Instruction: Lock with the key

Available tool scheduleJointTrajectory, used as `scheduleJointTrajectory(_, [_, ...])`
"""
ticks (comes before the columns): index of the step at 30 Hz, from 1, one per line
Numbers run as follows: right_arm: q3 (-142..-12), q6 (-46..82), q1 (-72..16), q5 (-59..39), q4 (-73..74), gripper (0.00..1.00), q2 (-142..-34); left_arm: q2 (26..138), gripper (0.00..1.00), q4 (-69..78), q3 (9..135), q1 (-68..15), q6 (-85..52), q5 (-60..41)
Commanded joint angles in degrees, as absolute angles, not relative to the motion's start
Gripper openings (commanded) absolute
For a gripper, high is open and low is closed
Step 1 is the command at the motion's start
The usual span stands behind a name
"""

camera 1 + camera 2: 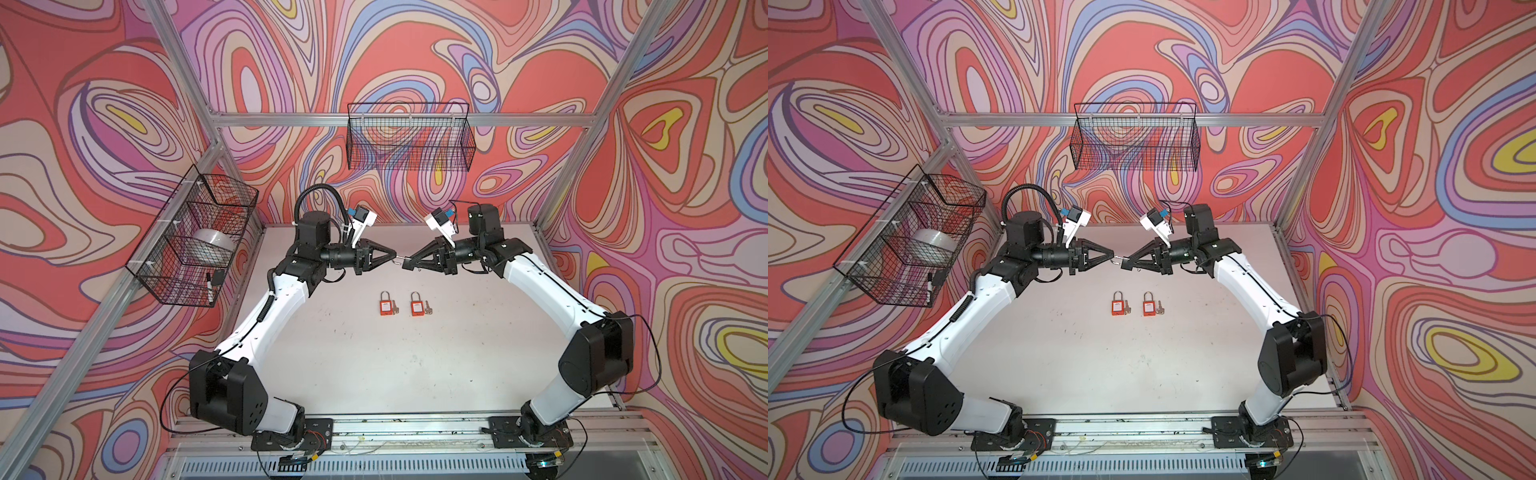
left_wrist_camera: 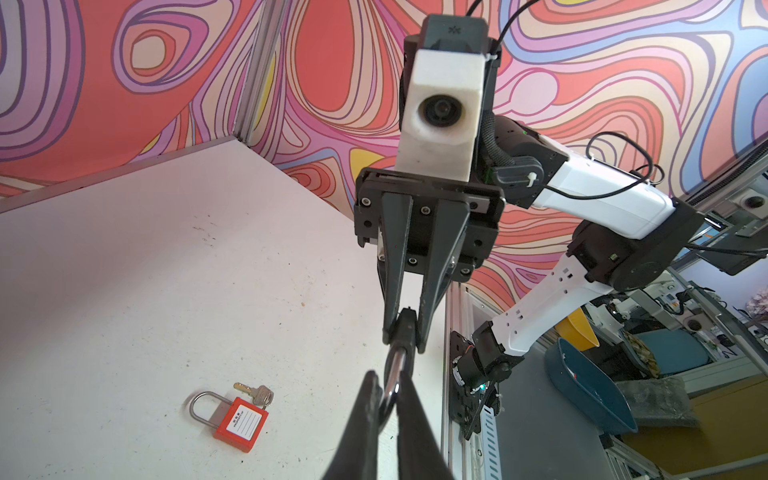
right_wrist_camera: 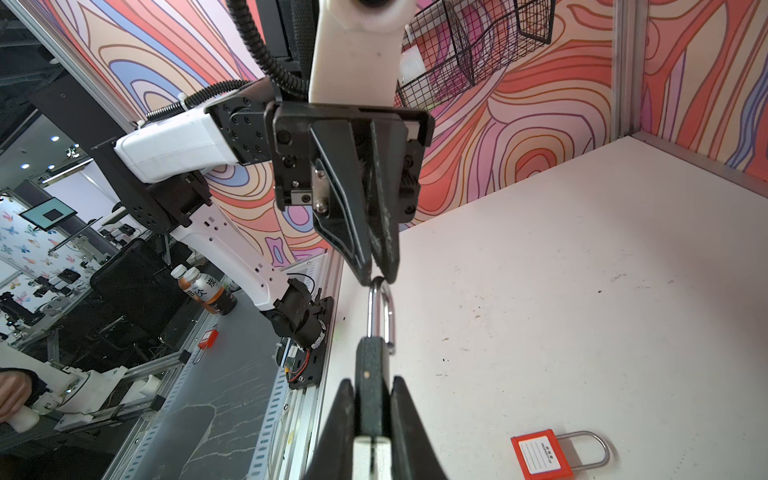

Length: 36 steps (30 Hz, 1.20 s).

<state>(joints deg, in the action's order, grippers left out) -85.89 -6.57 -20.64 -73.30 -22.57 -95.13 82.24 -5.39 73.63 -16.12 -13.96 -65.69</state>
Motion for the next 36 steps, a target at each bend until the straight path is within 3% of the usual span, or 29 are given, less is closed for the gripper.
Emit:
scheduleJointTrajectory(1, [-88.36, -6.96, -20.59, -75.52, -22.98, 0.00, -96.00, 80.41, 0.05, -3.86, 72.51, -16.14, -13.89, -66.56])
scheduleJointTrajectory(3, [-88.59, -6.96, -20.57, -75.52, -23.12, 0.00, -96.17, 80.42, 0.08, -4.03, 72.51, -16.13, -14.06, -66.67])
scheduleJointTrajectory(6, [-88.66, -6.94, -20.65, -75.58, -23.16, 0.00, -96.23, 80.18, 0.23, -4.54, 72.17, -16.19, -13.46, -66.65])
scheduleJointTrajectory(11, [-88.93, -6.72, -20.60, -75.78, -23.20, 0.00, -96.24, 80.06, 0.26, -6.94, 72.16, -16.25, -11.44, -66.27])
scheduleJointTrajectory(13, [-89.16, -6.72, -20.65, -75.90, -23.29, 0.00, -96.33, 80.07, 0.23, -7.01, 72.16, -16.26, -11.34, -66.43])
scheduleJointTrajectory(18, [-89.55, -6.84, -20.64, -75.94, -23.93, 0.00, -96.76, 80.11, 0.00, -5.74, 72.16, -16.42, -12.29, -66.48])
scheduleJointTrajectory(36, [-87.99, 2.00, -22.19, -79.95, -15.86, 0.00, -97.74, 81.36, 0.00, 0.00, 70.23, -21.03, -11.92, -64.63])
